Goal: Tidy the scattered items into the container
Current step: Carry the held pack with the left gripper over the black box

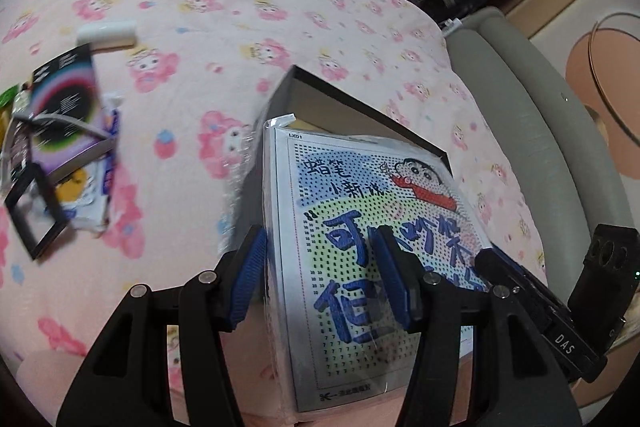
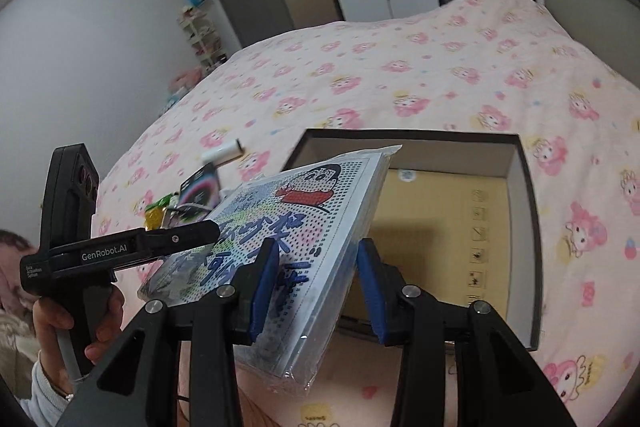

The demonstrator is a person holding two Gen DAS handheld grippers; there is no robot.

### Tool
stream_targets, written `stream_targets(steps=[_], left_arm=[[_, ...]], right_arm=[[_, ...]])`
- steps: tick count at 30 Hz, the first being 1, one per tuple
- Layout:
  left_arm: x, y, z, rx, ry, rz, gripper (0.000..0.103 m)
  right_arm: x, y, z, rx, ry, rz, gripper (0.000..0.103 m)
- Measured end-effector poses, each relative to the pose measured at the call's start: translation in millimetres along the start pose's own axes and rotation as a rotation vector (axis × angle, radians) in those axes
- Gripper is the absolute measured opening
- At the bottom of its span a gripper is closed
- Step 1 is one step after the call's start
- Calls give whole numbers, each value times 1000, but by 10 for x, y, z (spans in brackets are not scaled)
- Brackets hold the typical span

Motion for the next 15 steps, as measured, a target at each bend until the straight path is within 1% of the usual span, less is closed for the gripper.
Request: stream_targets(steps=[2, 6, 8, 12, 14, 15], left_arm=[[145, 90, -74, 12, -21, -1, 56], [468, 295, -208, 56, -61, -47, 56], [629, 384, -247, 81, -78, -86, 56], [935, 456, -282, 132, -118, -192, 57], [1063, 421, -289, 132, -143, -227, 57], [1118, 393, -289, 124, -160, -233, 57]], right_arm=[[-44, 168, -16, 29, 14, 7, 37], [95, 546, -28, 78, -31, 28, 37], [168, 684, -51, 87, -50, 49, 37], [325, 894, -71, 108, -85, 74, 37], [422, 948, -52, 115, -113, 89, 38], [470, 954, -46, 113, -125, 102, 38]])
Point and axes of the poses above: each gripper's, at about its wrist camera, not at the fingertips, and x roughly the way its jaws point, y to its right, z to its underside, the point moved 4 cm from there along x, roughly the way its jaws point, and after that the axes turned 10 degrees about -y, right-handed, at the moved point
